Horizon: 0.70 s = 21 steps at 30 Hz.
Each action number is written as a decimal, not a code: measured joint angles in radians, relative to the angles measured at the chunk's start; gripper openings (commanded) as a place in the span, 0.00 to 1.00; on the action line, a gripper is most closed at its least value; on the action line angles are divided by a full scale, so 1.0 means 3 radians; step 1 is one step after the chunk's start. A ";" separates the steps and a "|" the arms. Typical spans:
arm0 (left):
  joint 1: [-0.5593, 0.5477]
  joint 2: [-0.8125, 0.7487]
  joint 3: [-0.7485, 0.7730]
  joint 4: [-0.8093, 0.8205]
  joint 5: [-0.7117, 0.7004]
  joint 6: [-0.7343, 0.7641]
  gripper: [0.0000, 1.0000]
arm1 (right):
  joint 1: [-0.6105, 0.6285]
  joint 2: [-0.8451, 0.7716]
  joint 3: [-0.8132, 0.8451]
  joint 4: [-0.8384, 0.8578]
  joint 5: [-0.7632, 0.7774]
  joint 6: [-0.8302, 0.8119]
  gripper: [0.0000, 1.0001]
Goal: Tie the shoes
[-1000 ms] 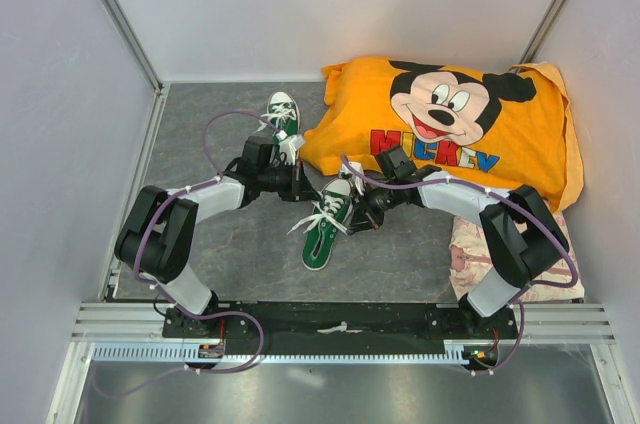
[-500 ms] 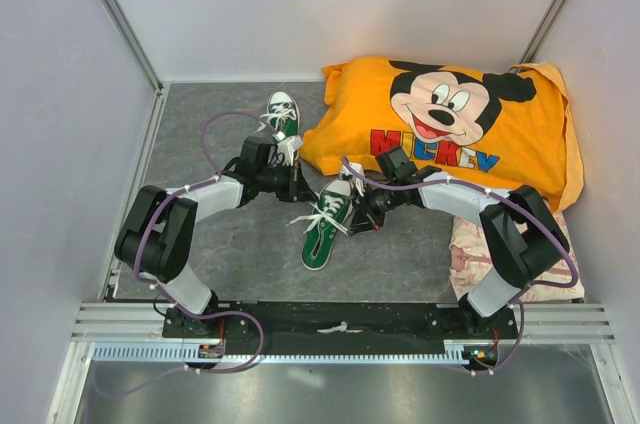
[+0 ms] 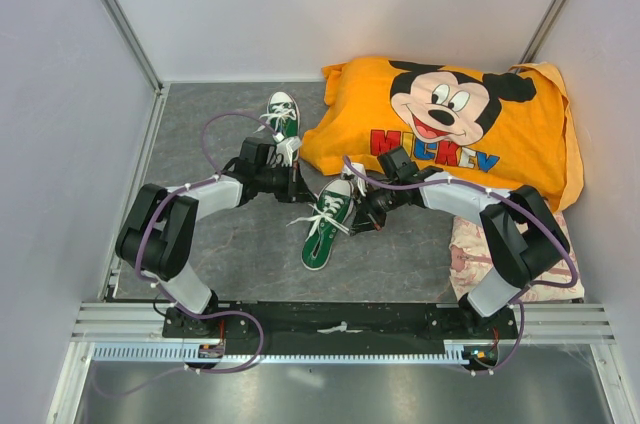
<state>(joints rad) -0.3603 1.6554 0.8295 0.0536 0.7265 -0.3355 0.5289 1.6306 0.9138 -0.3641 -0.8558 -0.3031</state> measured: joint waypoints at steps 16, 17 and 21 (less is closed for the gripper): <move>0.0037 0.0017 0.0019 -0.0025 0.0058 0.0018 0.02 | -0.0009 0.0000 0.0000 0.0000 0.0000 0.0001 0.00; 0.0046 0.0020 0.0022 -0.0027 0.0058 0.0019 0.02 | -0.0009 0.0000 0.0000 0.0000 0.0000 0.0001 0.00; 0.0079 0.0064 0.0033 -0.0036 0.0079 0.0024 0.01 | -0.0009 0.0000 0.0000 0.0001 -0.0001 0.0000 0.00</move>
<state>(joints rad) -0.3367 1.6745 0.8394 0.0429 0.7502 -0.3283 0.5262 1.6306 0.9138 -0.3637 -0.8562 -0.3031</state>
